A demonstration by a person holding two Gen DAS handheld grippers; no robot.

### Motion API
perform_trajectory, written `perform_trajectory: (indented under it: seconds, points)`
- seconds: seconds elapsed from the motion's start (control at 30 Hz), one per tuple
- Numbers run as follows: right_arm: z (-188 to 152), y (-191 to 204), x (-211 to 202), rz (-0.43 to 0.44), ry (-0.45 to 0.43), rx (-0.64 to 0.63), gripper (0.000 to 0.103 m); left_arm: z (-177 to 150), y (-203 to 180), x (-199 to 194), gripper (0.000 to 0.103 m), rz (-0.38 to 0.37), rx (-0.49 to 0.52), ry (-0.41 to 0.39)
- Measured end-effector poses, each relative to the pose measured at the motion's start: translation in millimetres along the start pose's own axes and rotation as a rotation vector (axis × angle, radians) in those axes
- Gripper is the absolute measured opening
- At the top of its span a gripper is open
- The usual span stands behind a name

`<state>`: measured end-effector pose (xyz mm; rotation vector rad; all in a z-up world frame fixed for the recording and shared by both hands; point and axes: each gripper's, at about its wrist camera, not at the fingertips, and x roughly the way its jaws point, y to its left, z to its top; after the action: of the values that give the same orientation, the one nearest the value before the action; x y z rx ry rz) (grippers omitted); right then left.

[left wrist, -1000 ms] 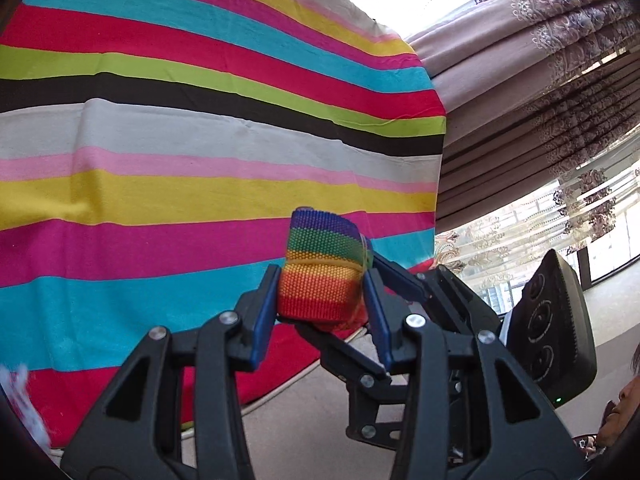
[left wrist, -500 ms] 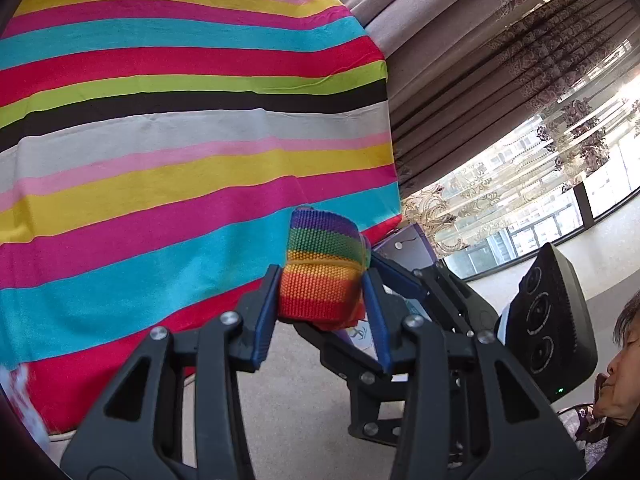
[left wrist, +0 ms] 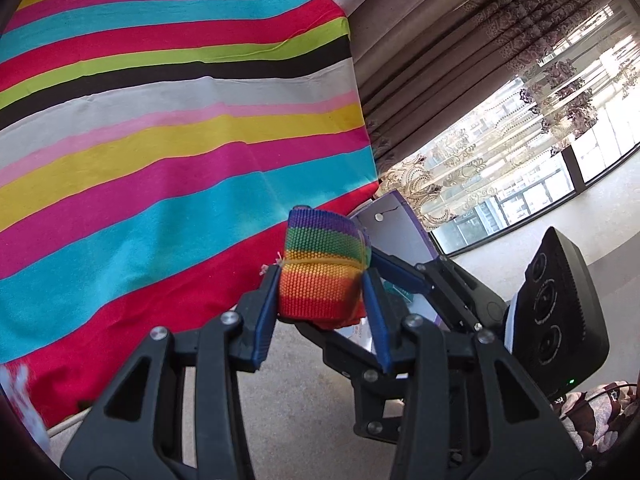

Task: Organize objects
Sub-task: 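Carry the strap roll in the left gripper over the storage box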

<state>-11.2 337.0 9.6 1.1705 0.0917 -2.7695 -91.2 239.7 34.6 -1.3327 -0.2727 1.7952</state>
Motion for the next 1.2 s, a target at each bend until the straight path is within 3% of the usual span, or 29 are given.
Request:
perform_trajectory:
  seconds: [0.5,0.9,1.2]
  points:
    - [-50,-43,-40,-0.068,0.057,0.086,0.065,-15,-51,49,0.044,-0.102,0.079,0.173]
    - [-69,-77,-65,-0.097,0.091,0.181,0.065,-16,-91,73,0.044,-0.093,0.170,0.242]
    - [-76,-90,-59,-0.099,0.127,0.235,0.065,-12,-80,88,0.043,-0.149,0.056,0.263]
